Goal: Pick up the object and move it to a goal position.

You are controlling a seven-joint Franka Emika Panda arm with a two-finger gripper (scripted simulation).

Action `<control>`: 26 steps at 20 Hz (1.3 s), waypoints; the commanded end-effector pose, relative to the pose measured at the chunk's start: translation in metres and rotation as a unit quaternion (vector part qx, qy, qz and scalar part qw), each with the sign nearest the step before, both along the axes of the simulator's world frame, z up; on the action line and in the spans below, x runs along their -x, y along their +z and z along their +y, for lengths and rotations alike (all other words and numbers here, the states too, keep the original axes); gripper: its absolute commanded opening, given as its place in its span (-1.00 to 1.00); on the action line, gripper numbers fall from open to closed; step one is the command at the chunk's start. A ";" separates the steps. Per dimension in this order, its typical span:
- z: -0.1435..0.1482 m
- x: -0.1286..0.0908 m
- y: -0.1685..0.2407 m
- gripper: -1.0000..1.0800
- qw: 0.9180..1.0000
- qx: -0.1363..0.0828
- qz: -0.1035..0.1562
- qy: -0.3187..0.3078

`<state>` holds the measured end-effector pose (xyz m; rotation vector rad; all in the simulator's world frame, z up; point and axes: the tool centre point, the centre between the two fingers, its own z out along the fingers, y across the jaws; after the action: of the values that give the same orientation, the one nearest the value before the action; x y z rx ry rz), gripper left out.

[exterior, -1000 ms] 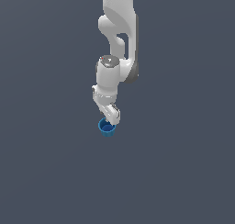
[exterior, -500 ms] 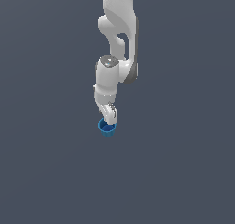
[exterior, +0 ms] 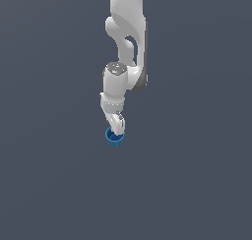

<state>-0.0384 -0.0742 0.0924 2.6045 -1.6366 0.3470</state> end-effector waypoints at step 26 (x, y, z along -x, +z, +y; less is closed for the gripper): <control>0.004 -0.004 -0.018 -1.00 1.000 0.000 0.000 0.000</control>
<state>-0.0355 -0.0731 0.0727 2.6030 -1.6380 0.3454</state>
